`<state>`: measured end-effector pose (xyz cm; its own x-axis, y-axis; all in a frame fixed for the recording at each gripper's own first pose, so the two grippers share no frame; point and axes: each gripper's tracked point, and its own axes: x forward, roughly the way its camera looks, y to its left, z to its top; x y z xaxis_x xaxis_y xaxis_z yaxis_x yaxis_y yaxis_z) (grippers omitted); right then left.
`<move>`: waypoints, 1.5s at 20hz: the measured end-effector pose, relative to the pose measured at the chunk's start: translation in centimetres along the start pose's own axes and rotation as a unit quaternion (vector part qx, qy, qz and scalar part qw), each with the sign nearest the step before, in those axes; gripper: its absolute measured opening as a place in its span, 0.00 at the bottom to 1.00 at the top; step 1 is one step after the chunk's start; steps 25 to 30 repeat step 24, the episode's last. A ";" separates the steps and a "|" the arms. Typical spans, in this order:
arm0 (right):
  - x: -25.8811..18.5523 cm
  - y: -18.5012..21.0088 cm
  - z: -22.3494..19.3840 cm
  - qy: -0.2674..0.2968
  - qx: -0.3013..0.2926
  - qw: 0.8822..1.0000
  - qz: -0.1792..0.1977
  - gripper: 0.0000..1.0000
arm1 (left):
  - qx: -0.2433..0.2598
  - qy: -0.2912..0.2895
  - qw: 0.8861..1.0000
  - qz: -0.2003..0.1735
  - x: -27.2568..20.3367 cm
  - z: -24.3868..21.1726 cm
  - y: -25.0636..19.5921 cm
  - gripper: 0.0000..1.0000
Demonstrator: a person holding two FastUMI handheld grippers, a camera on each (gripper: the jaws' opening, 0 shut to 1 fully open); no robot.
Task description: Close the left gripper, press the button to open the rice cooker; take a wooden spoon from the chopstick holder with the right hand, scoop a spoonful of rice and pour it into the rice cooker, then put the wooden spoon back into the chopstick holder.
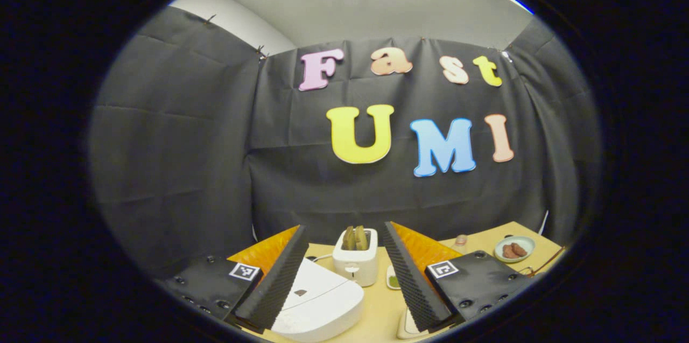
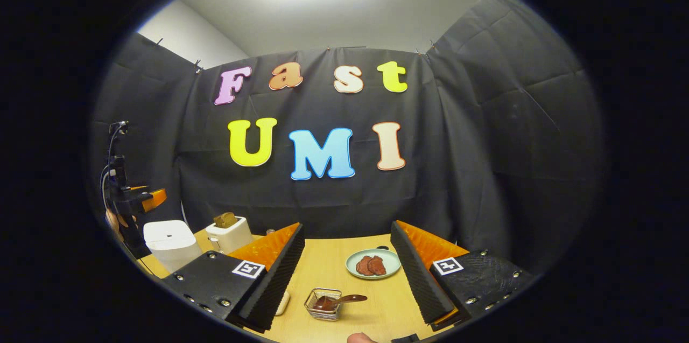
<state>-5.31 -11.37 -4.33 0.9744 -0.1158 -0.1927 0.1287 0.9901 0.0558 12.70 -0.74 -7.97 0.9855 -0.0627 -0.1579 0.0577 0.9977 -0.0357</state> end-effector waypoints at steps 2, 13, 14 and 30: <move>0.2 1.3 0.5 -0.015 -0.002 1.000 0.002 0.98 | -0.006 -0.015 1.000 -0.016 -2.5 1.1 -2.6 0.97; -0.6 7.6 -1.0 -0.021 0.029 0.998 0.047 0.98 | -0.015 -0.025 0.996 -0.081 -12.3 0.8 -11.1 0.99; -0.7 8.0 -1.0 -0.024 0.026 0.998 0.048 0.98 | -0.014 -0.025 0.996 -0.084 -12.4 0.7 -11.3 0.99; 0.0 9.6 0.1 -0.039 0.028 0.997 0.055 0.98 | -0.027 -0.035 0.995 -0.086 -12.3 2.2 -10.4 0.99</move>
